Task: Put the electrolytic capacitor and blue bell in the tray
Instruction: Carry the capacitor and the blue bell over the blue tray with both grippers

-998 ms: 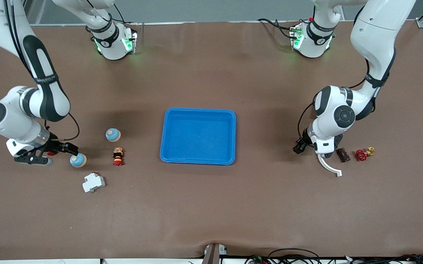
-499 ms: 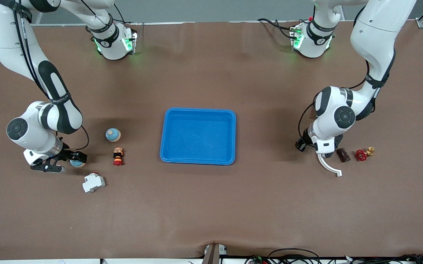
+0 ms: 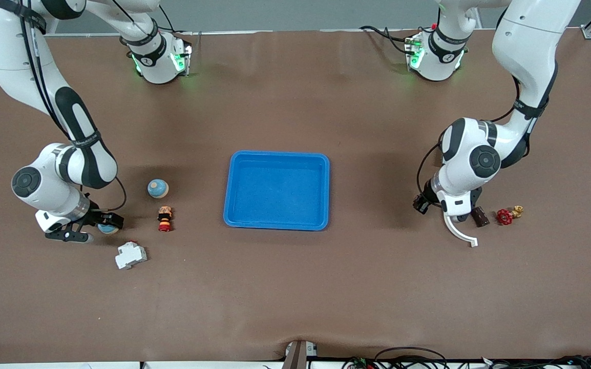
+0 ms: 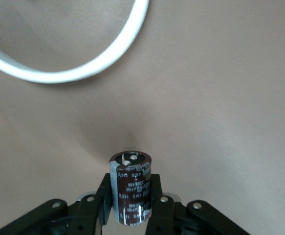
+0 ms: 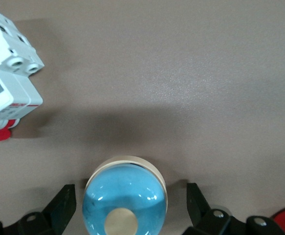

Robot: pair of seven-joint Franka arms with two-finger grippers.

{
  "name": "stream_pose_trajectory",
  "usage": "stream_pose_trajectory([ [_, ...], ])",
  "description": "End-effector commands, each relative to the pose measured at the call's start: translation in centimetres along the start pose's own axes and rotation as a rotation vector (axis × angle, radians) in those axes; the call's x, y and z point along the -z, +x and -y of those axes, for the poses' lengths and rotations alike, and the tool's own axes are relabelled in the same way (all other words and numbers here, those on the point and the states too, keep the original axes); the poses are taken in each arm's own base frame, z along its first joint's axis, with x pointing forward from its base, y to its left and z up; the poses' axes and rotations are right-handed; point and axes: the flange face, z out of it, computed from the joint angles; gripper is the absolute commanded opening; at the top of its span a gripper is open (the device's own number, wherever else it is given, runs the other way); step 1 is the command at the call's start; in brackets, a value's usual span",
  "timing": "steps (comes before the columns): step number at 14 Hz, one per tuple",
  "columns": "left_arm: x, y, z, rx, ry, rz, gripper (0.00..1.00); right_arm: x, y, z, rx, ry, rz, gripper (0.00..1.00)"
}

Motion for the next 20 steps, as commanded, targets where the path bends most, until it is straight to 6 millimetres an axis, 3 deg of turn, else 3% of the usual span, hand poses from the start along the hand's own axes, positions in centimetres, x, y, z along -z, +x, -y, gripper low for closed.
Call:
stream_pose_trajectory([
  [1, 2.3, -3.0, -2.4, 0.026, 0.005, -0.005, 0.00, 0.0, 0.4, 0.0, 0.003, 0.011, -0.004, 1.00],
  [3, 3.4, -5.0, -4.5, 0.052, -0.022, -0.010, 0.00, 0.0, 0.4, 0.0, 0.005, 0.011, -0.001, 1.00],
  [4, 3.8, -6.2, -5.6, 0.065, -0.036, -0.011, 0.00, -0.1, 0.3, 0.2, 0.011, 0.012, 0.006, 0.66],
  [5, 4.2, -7.6, -6.6, 0.069, -0.050, -0.011, 0.00, -0.2, 0.2, 1.0, 0.006, 0.022, 0.013, 0.01],
  [10, 4.1, -14.0, -11.5, 0.130, -0.098, 0.013, 0.00, 0.1, 0.3, 2.1, -0.033, 0.069, 0.009, 0.00],
  [12, 3.1, -17.6, -13.4, 0.140, -0.106, 0.027, 0.00, 2.0, 0.4, 3.1, -0.021, 0.084, 0.047, 0.00],
  [14, 2.1, -21.2, -14.9, 0.140, -0.112, 0.039, 0.00, 6.3, 0.9, 4.3, -0.010, 0.109, 0.099, 0.00],
  [16, 1.7, -23.3, -15.0, 0.128, -0.109, 0.042, 0.00, 10.7, 1.4, 6.0, -0.033, 0.126, 0.155, 0.00],
  [20, 0.0, -28.6, -14.2, 0.095, -0.078, 0.048, 0.00, 18.9, 0.8, 13.7, -0.132, 0.107, 0.229, 0.00],
])
